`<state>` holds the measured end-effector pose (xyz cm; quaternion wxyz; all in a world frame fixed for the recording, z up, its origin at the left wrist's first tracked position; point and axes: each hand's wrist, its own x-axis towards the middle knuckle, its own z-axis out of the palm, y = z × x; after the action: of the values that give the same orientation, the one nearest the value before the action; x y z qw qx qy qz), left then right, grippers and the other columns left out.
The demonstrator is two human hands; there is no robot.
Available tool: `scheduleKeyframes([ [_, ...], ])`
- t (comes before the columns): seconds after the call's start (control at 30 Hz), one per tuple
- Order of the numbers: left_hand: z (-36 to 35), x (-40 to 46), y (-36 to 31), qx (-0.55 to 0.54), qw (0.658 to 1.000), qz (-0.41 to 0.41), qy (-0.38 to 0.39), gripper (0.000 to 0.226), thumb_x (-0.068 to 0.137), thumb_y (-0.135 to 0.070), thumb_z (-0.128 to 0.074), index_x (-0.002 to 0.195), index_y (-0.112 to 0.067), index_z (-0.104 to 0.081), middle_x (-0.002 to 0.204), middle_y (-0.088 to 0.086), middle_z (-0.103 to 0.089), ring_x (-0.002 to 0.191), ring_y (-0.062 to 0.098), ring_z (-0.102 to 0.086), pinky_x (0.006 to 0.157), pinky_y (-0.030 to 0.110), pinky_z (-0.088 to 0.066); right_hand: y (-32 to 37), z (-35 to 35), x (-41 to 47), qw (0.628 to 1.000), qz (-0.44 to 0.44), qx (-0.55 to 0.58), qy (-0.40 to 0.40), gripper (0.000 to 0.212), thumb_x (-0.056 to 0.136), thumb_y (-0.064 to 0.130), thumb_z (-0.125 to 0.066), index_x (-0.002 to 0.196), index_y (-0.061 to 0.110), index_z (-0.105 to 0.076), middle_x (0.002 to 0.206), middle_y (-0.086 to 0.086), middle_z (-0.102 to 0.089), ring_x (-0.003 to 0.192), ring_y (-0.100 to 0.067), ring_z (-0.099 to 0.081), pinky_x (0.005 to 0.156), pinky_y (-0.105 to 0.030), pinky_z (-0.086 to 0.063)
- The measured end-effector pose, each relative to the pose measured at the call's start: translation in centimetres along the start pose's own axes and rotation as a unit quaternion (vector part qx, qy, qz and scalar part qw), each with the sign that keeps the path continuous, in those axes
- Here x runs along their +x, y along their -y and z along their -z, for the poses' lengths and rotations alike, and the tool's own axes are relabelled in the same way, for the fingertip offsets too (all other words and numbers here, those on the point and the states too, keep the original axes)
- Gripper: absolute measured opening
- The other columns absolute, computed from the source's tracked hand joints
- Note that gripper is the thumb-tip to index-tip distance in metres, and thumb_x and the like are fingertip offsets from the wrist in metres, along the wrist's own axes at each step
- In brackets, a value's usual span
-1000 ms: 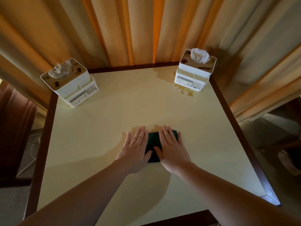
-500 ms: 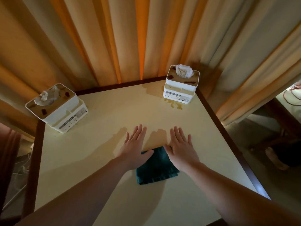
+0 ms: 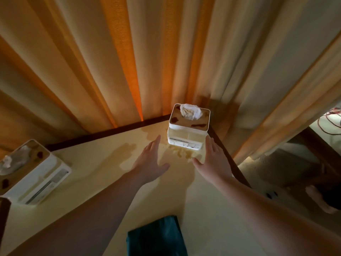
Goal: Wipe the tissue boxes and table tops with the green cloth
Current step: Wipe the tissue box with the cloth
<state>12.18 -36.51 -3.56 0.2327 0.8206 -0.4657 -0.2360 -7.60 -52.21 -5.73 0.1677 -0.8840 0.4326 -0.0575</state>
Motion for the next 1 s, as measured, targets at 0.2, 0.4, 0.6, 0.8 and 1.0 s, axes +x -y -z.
scheduleKeyframes([
  [0.2, -0.2, 7.8, -0.1, -0.059, 0.997, 0.027, -0.028, 0.13, 0.073, -0.04, -0.092, 0.164, -0.028, 0.0, 0.164, 0.0, -0.033, 0.148, 0.021, -0.037, 0.115, 0.039, -0.037, -1.6, 0.5, 5.2, 0.995, -0.043, 0.085, -0.008, 0.124, 0.074, 0.064, -0.082, 0.164, 0.02, -0.008, 0.151, -0.002, -0.048, 0.137, -0.025, -0.049, 0.105, -0.039, -0.048],
  [0.4, -0.5, 11.9, -0.4, -0.052, 0.998, 0.006, -0.021, 0.121, 0.064, -0.029, -0.098, 0.16, -0.03, -0.024, 0.152, -0.005, -0.048, 0.132, 0.02, -0.053, 0.107, 0.04, -0.046, -2.1, 0.3, 7.0, 0.98, -0.011, 0.197, -0.017, 0.107, 0.067, 0.044, -0.094, 0.153, 0.036, -0.03, 0.127, 0.015, -0.056, 0.115, -0.008, -0.056, 0.085, -0.023, -0.043],
  [0.6, -1.5, 12.0, -0.3, -0.071, 0.995, -0.008, -0.071, 0.092, 0.07, -0.026, -0.092, 0.148, -0.033, -0.044, 0.137, -0.009, -0.054, 0.114, 0.017, -0.06, 0.094, 0.044, -0.054, -2.1, -0.2, 7.7, 0.966, -0.023, 0.254, -0.034, 0.099, 0.063, 0.036, -0.094, 0.147, 0.042, -0.04, 0.124, 0.018, -0.062, 0.111, -0.005, -0.061, 0.091, -0.028, -0.056],
  [0.8, -0.2, 9.7, -0.4, -0.065, 0.992, -0.006, -0.109, 0.092, 0.072, -0.03, -0.09, 0.149, -0.036, -0.041, 0.13, -0.017, -0.051, 0.111, 0.013, -0.059, 0.087, 0.044, -0.057, -0.6, 1.1, 6.9, 0.963, 0.007, 0.266, -0.036, 0.092, 0.065, 0.035, -0.091, 0.142, 0.045, -0.043, 0.118, 0.021, -0.063, 0.108, 0.0, -0.061, 0.088, -0.025, -0.057],
  [1.0, 1.3, 2.7, 1.5, -0.081, 0.985, 0.03, -0.148, 0.091, 0.072, -0.029, -0.092, 0.149, -0.033, -0.043, 0.123, -0.021, -0.049, 0.106, 0.007, -0.059, 0.089, 0.039, -0.059, 3.0, 1.5, 3.5, 0.964, 0.064, 0.258, 0.003, 0.096, 0.067, 0.037, -0.092, 0.146, 0.047, -0.038, 0.117, 0.022, -0.063, 0.107, 0.002, -0.061, 0.086, -0.023, -0.059],
])
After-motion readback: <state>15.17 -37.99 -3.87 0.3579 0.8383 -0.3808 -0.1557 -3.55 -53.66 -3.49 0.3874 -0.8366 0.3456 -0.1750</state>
